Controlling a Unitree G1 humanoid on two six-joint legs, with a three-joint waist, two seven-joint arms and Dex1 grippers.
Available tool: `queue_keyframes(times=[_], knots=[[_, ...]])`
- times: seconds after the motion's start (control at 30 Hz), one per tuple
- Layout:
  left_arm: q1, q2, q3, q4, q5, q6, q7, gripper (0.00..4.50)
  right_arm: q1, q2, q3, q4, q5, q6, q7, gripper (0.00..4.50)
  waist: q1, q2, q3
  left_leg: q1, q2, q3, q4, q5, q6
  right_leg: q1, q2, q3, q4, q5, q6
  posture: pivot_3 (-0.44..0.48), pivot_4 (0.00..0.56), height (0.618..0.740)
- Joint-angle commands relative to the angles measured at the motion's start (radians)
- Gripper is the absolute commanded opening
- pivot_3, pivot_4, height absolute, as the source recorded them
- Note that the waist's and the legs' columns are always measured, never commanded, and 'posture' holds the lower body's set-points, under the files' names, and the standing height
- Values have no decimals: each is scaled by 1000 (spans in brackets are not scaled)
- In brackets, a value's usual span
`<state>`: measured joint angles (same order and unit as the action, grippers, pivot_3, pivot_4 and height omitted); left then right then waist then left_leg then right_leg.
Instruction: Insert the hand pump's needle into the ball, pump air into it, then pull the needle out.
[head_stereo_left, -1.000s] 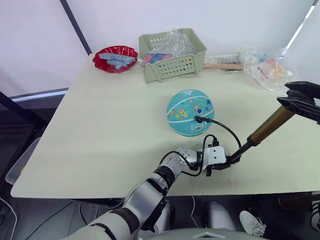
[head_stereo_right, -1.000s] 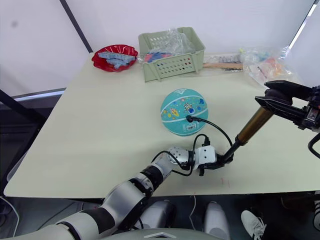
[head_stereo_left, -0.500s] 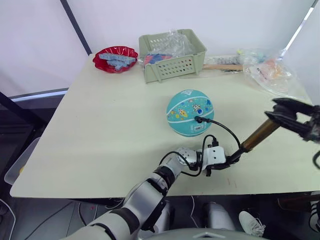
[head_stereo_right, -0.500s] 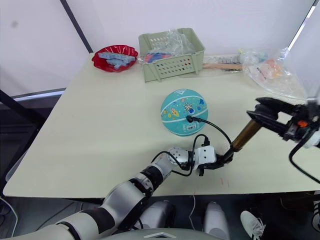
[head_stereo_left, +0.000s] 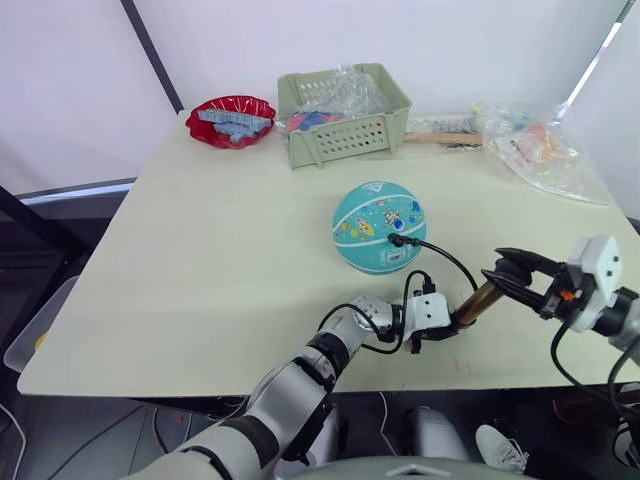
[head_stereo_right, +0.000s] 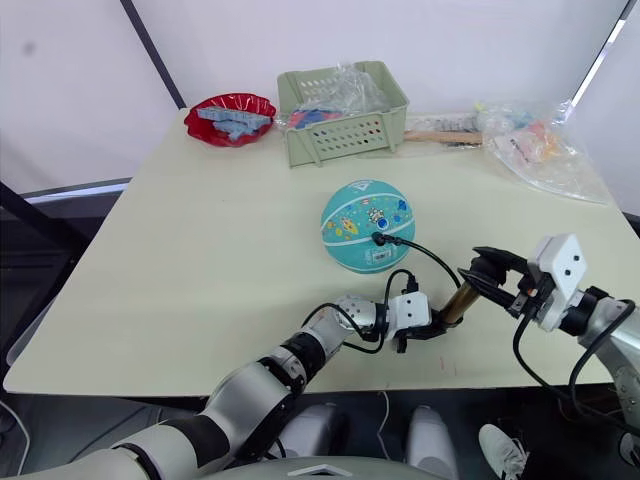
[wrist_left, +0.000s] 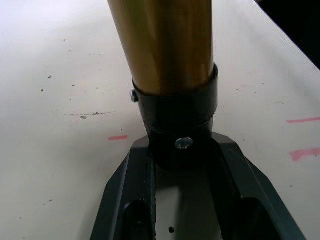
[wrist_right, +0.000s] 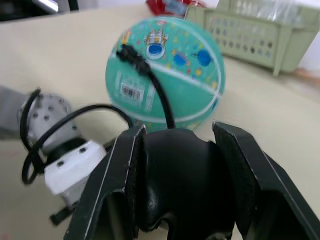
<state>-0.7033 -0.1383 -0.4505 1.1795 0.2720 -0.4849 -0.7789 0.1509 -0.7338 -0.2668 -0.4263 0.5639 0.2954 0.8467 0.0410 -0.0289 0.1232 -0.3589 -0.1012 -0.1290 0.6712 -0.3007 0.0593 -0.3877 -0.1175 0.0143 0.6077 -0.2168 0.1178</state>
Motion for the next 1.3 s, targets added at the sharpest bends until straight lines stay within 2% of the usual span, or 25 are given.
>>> queue_keyframes(times=[0.03, 0.17, 0.37, 0.5, 0.83, 1.0, 1.13, 1.3], knots=[[30, -12, -42, 76, 64, 58, 4, 954, 42, 16, 90, 58, -69, 11, 8, 1626, 0, 0, -1, 0, 0, -1, 0, 0, 0, 1, 0, 0, 0, 0, 0, 0, 150, 740], [29, -11, -42, 78, 64, 57, 2, 954, 35, 7, 71, 47, -55, 12, 8, 1626, 0, -1, -1, 5, 0, -2, 0, -1, -1, 6, 1, -1, 0, -1, 1, 0, 150, 740], [29, -7, -42, 79, 64, 58, 0, 954, -6, -87, -104, -44, 87, 100, 19, 1626, 0, 4, 4, 5, 0, -3, 0, -3, -4, 7, 1, -1, -1, -1, 1, 0, 150, 740], [32, -7, -42, 76, 64, 59, -2, 954, -41, -147, -234, -75, 204, 174, 30, 1626, 2, 8, 6, -1, -1, -3, 0, 0, -1, 1, 1, -1, -1, 0, -1, 0, 150, 740], [42, -7, -48, 74, 69, 54, -5, 954, -179, -332, -494, -42, 426, 374, 42, 1626, 3, 9, 12, -5, -1, -1, 0, 0, 0, -4, -1, 0, -1, 2, -3, 0, 150, 740], [42, -6, -48, 76, 70, 54, -2, 954, -264, -411, -547, 25, 471, 454, 37, 1626, 4, 8, 14, -6, -1, -1, 0, 0, 0, -4, -1, 0, -1, 2, -4, 0, 150, 740], [42, -6, -46, 76, 68, 55, 1, 954, -295, -433, -534, 44, 475, 506, 28, 1626, 5, 8, 14, -8, -1, -1, 0, 0, 0, -6, -2, 0, -1, 2, -4, 0, 150, 740], [43, -12, -44, 76, 65, 59, 4, 954, -183, -359, -454, -32, 378, 473, 54, 1626, 7, 5, 13, -9, -1, -2, 0, 0, 0, -7, -1, -1, -1, 2, -4, 0, 150, 740]])
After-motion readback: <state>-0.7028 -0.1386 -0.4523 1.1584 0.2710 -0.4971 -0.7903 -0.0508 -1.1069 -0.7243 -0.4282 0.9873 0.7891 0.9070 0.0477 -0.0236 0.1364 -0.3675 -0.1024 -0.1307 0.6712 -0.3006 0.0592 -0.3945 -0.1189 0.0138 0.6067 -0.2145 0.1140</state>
